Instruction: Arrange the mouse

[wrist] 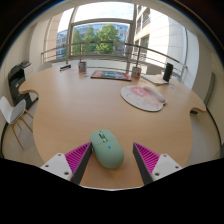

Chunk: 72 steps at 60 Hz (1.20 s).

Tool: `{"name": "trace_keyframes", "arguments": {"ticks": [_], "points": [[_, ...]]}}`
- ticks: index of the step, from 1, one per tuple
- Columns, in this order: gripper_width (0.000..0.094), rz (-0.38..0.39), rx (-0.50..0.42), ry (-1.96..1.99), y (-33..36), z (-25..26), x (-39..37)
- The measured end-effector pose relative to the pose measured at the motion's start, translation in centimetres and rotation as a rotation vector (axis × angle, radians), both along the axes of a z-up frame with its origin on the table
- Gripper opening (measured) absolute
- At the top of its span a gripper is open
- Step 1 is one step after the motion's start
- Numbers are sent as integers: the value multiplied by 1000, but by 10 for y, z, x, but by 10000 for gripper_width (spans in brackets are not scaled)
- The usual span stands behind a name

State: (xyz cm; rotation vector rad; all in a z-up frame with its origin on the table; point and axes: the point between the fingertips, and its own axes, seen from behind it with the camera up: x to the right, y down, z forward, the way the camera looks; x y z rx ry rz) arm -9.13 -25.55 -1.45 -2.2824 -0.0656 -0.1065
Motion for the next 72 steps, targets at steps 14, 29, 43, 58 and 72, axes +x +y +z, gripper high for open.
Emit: {"name": "trace_keyframes", "arguments": {"ticks": [14,29,43,58,72], "points": [[500,-6,6,80,28,-3,3],[395,4,6,52,31,4,-4],[386,117,202,117,91,142,-38],[385,8,357,150,235,219,69],[395,-84,102,131,287,76,144]]}}
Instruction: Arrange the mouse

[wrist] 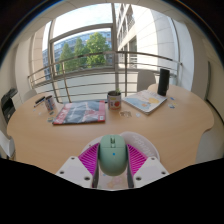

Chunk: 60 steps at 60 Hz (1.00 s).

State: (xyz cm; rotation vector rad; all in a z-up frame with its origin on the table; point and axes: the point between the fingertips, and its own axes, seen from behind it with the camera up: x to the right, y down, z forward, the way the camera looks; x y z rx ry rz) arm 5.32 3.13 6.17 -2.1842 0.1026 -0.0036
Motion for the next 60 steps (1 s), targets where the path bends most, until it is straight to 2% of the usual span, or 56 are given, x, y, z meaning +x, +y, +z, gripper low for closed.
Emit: {"name": "trace_keyframes", "arguments": {"ticks": [1,5,11,13,18,29,43,60], "points": [[397,0,-11,-2,3,-21,4],[448,4,-81,-8,-3,-44,7],[524,24,-134,19,-7,-63,4],[600,21,-130,8,-5,-69,5],[864,33,-109,-25,-11,-57,5],[851,40,-58,-73,-47,-5,-7],[849,10,6,-118,-144,75,-37],[851,-23,21,-137,-256,114,-69]]}}
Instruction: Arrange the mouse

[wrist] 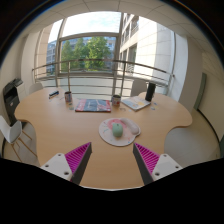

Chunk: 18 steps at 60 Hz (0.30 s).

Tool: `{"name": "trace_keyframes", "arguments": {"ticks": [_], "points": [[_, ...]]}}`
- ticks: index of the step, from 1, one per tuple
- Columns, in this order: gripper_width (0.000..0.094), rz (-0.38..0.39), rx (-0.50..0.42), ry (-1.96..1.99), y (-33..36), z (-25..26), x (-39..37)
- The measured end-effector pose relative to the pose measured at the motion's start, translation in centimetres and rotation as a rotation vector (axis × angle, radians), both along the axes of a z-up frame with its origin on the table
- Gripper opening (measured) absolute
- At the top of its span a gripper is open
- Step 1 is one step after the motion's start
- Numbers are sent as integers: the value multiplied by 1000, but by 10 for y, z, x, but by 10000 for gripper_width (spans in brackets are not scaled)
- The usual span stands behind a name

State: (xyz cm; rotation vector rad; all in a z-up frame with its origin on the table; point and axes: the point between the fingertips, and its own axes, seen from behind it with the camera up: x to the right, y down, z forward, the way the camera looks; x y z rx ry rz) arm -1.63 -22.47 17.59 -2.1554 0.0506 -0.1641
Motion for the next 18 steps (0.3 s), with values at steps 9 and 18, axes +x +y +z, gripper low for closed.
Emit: {"name": "trace_keyframes", "arguments": {"ticks": [9,18], "points": [[849,-8,3,6,-25,3,-8],[849,-18,15,-7,-37,14,-9]]}}
